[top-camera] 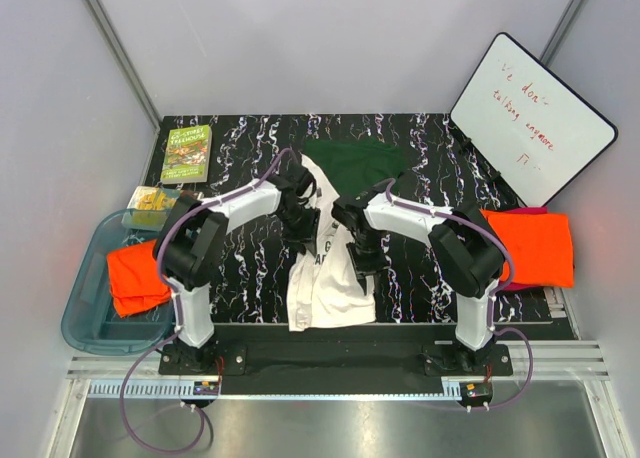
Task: Fold and stack the t-shirts
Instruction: Fold the tshirt
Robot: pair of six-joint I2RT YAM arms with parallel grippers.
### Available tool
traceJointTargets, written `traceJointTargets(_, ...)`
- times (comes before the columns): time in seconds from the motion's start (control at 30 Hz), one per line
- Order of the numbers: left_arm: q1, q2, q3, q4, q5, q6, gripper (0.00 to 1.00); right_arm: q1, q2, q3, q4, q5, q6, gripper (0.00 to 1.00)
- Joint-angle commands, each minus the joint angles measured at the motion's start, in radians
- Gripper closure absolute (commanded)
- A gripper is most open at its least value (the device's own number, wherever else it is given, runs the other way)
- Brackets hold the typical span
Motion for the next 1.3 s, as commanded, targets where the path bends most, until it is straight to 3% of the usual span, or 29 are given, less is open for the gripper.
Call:
traceJointTargets(0.0,0.003,0.072,0.039,0.011,0.0,-0.006,0.92,-0.002,-0.035,-0.022,-0.02,-0.045,0.016,0.63)
traceJointTargets(0.03,0.003,0.092,0.039,0.008,-0.015,-0.009,1.0,-0.003,-0.03,-0.028,-0.02,-0.055,0.014,0.63)
traceJointTargets(0.2,0.003,0.134,0.042,-0.005,-0.049,-0.017,1.0,-0.002,-0.013,-0.056,0.0,-0.087,0.011,0.66)
traceJointTargets(0.43,0.008,0.149,0.081,-0.041,-0.123,-0.017,1.0,-0.002,0.068,-0.077,0.038,-0.121,-0.016,0.81)
traceJointTargets(0.77,0.064,0.146,0.095,-0.088,-0.195,0.003,1.0,-0.003,0.052,-0.076,0.017,-0.009,-0.015,0.98)
traceJointTargets(1.27,0.086,0.175,0.095,-0.1,-0.261,0.049,1.0,-0.034,-0.021,-0.075,-0.087,0.145,0.023,1.0)
